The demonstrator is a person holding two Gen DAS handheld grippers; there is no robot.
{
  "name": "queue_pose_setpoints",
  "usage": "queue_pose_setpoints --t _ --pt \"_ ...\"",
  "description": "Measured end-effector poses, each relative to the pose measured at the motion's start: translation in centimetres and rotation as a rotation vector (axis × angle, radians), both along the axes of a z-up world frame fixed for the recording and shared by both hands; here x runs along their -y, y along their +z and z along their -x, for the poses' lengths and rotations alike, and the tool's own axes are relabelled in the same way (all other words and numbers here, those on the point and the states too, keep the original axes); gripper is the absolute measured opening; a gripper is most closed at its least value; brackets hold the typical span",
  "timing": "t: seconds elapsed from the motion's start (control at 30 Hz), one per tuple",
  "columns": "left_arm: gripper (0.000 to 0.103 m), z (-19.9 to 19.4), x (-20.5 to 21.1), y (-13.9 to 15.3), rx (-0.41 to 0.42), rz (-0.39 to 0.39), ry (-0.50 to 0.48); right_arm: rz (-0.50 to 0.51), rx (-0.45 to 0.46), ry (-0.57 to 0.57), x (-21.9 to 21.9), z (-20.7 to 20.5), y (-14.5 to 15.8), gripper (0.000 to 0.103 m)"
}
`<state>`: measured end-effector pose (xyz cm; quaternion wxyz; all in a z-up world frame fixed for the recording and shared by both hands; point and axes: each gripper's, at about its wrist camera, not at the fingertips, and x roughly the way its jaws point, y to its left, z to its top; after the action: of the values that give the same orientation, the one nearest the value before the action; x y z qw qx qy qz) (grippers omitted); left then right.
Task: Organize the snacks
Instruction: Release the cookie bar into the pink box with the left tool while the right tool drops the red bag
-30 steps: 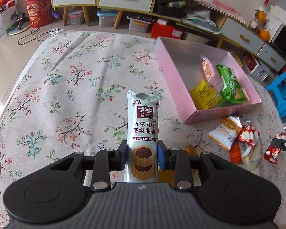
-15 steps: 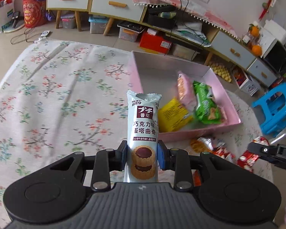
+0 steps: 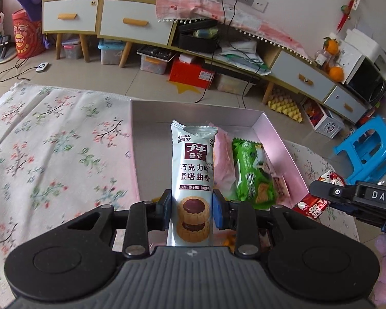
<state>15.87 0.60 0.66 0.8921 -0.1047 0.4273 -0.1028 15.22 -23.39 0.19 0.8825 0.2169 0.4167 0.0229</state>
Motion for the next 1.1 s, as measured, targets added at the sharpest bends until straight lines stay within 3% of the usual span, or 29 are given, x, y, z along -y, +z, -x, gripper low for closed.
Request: queue_pose_setpoints --t 0.37,0.83,0.9,1.0,1.1 --pt "0.029 -2.2 1.5 -1.3 0.052 -0.07 0.001 0.076 0.013 0.039 0.0 -3.1 -1.7 0.035" --pt "0.029 -3.4 2.1 -2.0 0.088 -0.133 0.028 0.059 0.019 0.064 -0.1 -4.8 -3.3 0.038" --pt "0.032 -3.5 2.2 -2.1 0.092 -0.138 0.034 0.025 0.045 0.063 0.2 -4.7 -3.3 0.038" --pt "0.041 -3.5 2.2 -2.1 0.101 -0.149 0.04 -0.022 0.056 0.053 0.7 -4.8 -3.3 0.049" --pt "0.044 -3.6 2.3 -2.2 0.094 -0.16 0.037 -0.019 0.059 0.047 0.9 -4.8 -3.2 0.049"
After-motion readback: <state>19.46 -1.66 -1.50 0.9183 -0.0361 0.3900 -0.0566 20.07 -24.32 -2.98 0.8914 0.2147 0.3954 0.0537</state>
